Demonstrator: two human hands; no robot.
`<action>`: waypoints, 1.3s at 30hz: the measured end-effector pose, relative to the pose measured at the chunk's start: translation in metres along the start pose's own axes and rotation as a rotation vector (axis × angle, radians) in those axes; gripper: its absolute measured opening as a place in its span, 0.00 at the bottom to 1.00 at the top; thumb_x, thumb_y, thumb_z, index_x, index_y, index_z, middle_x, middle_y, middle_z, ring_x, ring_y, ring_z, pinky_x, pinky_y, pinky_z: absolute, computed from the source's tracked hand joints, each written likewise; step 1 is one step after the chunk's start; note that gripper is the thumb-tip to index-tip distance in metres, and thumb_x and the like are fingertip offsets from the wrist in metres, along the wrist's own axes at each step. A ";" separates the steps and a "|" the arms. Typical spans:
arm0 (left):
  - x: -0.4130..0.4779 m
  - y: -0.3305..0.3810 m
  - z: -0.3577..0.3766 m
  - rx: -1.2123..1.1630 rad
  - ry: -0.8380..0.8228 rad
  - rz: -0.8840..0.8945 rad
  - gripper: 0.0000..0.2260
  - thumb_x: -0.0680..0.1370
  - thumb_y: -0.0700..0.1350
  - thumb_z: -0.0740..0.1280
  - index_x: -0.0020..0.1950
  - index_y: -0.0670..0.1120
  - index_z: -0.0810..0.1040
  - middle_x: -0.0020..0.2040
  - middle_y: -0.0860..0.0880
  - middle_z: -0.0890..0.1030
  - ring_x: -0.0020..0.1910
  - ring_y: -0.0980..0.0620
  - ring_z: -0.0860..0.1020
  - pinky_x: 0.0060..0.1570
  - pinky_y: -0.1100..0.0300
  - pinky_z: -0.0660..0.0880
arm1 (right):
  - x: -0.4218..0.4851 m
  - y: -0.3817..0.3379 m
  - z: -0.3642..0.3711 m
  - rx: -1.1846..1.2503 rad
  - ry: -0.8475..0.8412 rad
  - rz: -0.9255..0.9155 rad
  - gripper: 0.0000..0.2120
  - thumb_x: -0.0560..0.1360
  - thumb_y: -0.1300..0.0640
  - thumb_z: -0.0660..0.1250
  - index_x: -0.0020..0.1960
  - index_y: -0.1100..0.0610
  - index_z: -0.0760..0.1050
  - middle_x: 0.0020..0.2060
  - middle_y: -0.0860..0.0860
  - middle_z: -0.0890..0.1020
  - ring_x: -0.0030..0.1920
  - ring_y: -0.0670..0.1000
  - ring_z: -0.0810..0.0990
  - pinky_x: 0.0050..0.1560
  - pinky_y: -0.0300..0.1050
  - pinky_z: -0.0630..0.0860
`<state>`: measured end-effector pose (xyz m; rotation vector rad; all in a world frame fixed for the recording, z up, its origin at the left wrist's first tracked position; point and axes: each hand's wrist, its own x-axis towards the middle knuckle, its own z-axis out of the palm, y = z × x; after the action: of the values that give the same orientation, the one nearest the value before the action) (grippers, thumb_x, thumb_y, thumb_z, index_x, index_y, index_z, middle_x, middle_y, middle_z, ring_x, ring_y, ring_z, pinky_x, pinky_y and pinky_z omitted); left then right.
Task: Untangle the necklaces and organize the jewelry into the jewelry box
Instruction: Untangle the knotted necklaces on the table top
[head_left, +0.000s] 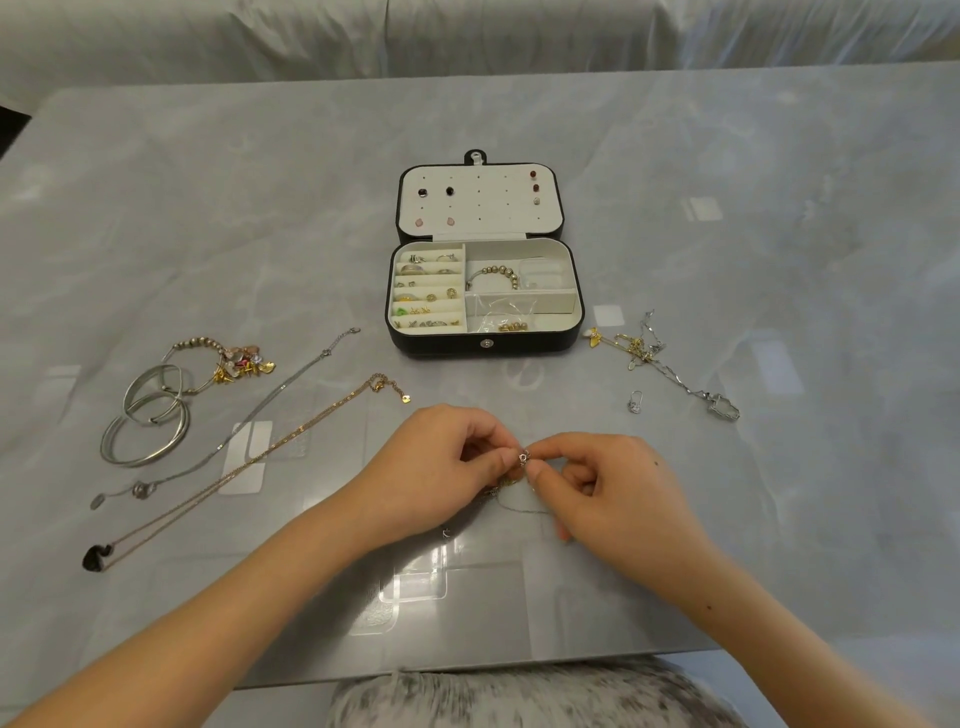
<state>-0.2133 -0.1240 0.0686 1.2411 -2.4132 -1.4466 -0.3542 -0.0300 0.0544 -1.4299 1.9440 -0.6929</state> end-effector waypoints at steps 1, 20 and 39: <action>-0.001 0.000 0.000 -0.001 0.001 0.005 0.05 0.76 0.43 0.67 0.47 0.48 0.83 0.40 0.54 0.83 0.40 0.61 0.78 0.41 0.71 0.74 | 0.001 0.000 0.001 0.013 0.018 0.001 0.05 0.74 0.51 0.65 0.44 0.47 0.80 0.26 0.52 0.79 0.29 0.50 0.74 0.38 0.44 0.75; -0.001 -0.001 0.001 -0.005 0.006 0.008 0.05 0.76 0.44 0.67 0.47 0.48 0.83 0.41 0.54 0.83 0.40 0.62 0.79 0.42 0.71 0.74 | 0.001 -0.004 0.004 -0.081 0.154 -0.094 0.04 0.71 0.56 0.68 0.38 0.50 0.78 0.28 0.36 0.69 0.36 0.39 0.71 0.40 0.27 0.64; -0.004 -0.008 0.008 -0.063 0.061 0.078 0.04 0.79 0.45 0.62 0.44 0.51 0.75 0.34 0.54 0.81 0.36 0.52 0.78 0.45 0.48 0.75 | 0.004 -0.017 -0.001 0.012 0.009 0.008 0.06 0.70 0.54 0.66 0.37 0.50 0.81 0.24 0.29 0.72 0.32 0.34 0.73 0.34 0.29 0.66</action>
<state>-0.2090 -0.1176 0.0598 1.1472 -2.3300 -1.4302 -0.3447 -0.0387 0.0667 -1.4131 1.9485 -0.7074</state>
